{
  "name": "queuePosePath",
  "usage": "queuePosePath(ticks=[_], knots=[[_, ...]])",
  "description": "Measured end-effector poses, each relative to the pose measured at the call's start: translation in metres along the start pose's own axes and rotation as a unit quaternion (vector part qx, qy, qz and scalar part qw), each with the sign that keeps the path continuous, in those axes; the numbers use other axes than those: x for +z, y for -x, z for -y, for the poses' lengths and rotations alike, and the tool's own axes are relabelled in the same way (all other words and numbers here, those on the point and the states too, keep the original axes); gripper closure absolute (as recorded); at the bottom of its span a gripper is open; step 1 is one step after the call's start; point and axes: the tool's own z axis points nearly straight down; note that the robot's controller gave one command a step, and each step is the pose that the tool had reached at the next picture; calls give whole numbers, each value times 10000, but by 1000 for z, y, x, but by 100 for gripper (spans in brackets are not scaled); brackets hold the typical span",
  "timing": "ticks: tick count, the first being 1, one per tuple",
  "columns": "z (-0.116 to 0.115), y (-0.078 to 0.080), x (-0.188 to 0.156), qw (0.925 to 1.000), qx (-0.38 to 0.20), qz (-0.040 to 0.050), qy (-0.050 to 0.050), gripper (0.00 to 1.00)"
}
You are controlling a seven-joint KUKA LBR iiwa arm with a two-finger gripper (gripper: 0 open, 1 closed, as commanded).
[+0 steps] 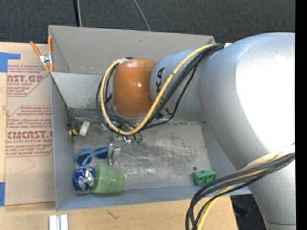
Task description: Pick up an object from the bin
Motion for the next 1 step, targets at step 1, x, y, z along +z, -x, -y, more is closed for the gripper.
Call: queuePosePath(ticks=[1], knots=[[-1,2,-4,10000,-17,48,2,100]])
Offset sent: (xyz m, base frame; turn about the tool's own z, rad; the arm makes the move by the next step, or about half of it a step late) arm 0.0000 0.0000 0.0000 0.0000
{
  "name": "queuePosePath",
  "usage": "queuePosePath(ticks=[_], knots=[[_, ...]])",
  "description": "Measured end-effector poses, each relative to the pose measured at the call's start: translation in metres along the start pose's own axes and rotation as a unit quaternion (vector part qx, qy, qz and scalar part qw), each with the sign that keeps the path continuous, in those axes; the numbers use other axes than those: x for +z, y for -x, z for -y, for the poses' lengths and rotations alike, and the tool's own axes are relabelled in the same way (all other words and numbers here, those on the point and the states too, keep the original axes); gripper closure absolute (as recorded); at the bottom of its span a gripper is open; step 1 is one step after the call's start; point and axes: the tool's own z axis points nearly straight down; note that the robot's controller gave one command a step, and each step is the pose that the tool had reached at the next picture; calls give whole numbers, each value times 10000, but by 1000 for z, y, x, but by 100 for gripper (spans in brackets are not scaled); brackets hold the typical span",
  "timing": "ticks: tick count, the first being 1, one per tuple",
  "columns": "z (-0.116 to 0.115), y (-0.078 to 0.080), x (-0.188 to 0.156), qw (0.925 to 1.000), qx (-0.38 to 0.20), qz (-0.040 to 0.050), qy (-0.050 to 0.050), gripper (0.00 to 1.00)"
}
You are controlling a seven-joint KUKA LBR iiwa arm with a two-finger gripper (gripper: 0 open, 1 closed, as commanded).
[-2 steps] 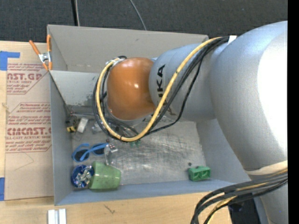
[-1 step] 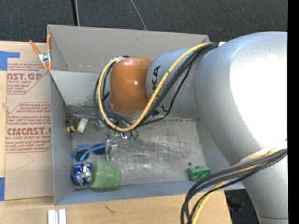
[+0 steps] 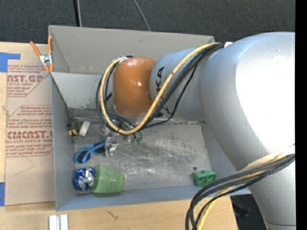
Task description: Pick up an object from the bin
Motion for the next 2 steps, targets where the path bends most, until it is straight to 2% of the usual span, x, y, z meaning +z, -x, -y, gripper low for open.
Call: queuePosePath(ticks=[1,2], knots=[[5,11,-51,10000,-4,-18,-21,100],[-16,13,-149,9999,-171,-1,-17,100]])
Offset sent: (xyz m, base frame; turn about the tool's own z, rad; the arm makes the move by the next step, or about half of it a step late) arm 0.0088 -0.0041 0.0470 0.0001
